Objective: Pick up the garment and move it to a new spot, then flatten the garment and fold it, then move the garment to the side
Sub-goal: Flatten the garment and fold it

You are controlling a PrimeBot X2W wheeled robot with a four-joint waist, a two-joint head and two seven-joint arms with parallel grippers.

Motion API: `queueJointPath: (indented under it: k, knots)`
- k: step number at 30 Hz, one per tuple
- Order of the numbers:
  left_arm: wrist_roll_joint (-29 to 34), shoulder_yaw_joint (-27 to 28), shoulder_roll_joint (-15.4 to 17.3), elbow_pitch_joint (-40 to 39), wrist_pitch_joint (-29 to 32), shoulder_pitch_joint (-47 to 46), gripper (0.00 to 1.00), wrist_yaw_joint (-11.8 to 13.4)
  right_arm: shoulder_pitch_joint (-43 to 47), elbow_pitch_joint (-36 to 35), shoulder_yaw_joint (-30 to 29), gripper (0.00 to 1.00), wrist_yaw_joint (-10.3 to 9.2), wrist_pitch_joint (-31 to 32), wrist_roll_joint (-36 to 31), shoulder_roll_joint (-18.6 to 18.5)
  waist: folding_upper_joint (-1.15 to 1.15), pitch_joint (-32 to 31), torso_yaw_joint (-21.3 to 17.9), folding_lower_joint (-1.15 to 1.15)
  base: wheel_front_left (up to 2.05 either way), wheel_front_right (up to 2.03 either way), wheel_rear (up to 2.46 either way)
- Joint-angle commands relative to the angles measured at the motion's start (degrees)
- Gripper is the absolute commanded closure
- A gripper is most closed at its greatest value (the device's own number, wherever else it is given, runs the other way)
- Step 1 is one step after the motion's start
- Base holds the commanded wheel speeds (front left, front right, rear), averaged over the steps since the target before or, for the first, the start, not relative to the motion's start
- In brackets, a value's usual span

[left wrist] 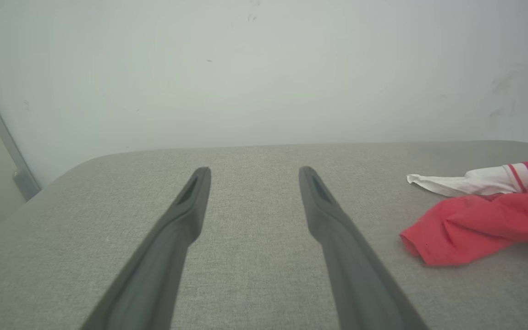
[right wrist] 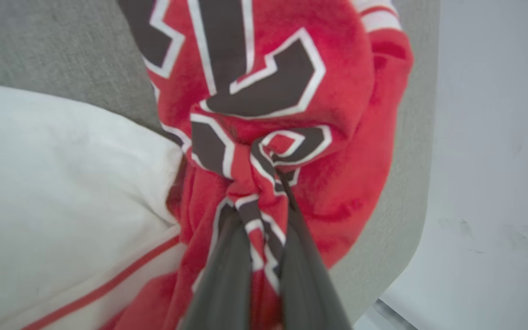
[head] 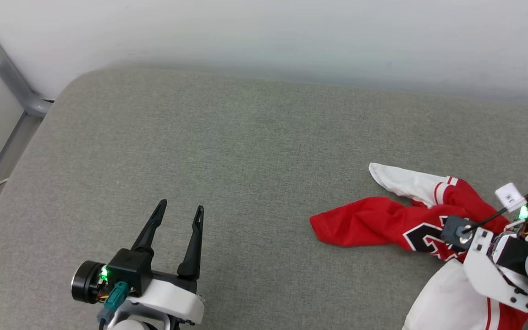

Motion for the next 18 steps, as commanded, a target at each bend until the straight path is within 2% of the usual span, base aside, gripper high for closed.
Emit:
queueJointPath:
  k: [1, 2, 3, 7, 10, 14, 18]
  knots:
    - [0.30, -0.21, -0.12, 0.10, -0.15, -0.14, 0.00, -0.16, -0.32, 3.11, -0.02, 1.00, -0.10, -2.51, 0.83, 1.10, 0.00, 0.05, -0.16, 0.00, 0.00, 0.00, 0.00]
    - [0.29, -0.20, -0.10, 0.16, -0.15, -0.13, 0.00, -0.14, -0.69, 4.99, -0.01, 0.09, -0.10, -4.30, 1.43, 1.89, 0.00, 0.03, -0.26, 0.00, 0.00, 0.00, 0.00]
    - [0.32, -0.17, -0.06, 0.16, -0.15, -0.05, 0.00, -0.16, -0.91, 7.17, -0.05, 0.00, -0.10, -5.80, 2.77, 2.75, 0.00, -0.01, -0.39, 0.00, 0.00, 0.00, 0.00]
    - [0.35, 0.52, 0.40, -0.07, -0.15, 0.83, 0.00, -0.16, -0.50, 13.00, -2.34, 0.00, -0.10, -11.82, 7.47, 6.26, 0.00, -0.44, -1.41, 0.00, 0.00, 0.00, 0.00]
    - [0.46, 1.00, 0.69, -0.16, -0.15, 1.08, 0.00, -0.19, 0.42, 15.16, -6.67, 0.00, -0.10, -16.69, 11.17, 8.55, 0.00, -0.96, -2.46, 0.00, 0.00, 0.00, 0.00]
    - [0.41, 1.60, 0.83, -0.58, -0.15, 0.96, 0.00, -0.22, 1.33, 15.92, -13.94, 0.00, -0.10, -22.92, 14.79, 10.62, 0.00, -1.76, -4.18, 0.00, 0.00, 0.00, 0.00]
    - [0.31, 2.56, 1.09, -0.82, -0.15, 0.72, 0.00, -0.25, 2.76, 14.17, -19.62, 0.00, -0.09, -26.24, 15.64, 12.50, 0.00, -2.52, -6.14, 0.00, 0.00, 0.00, 0.00]
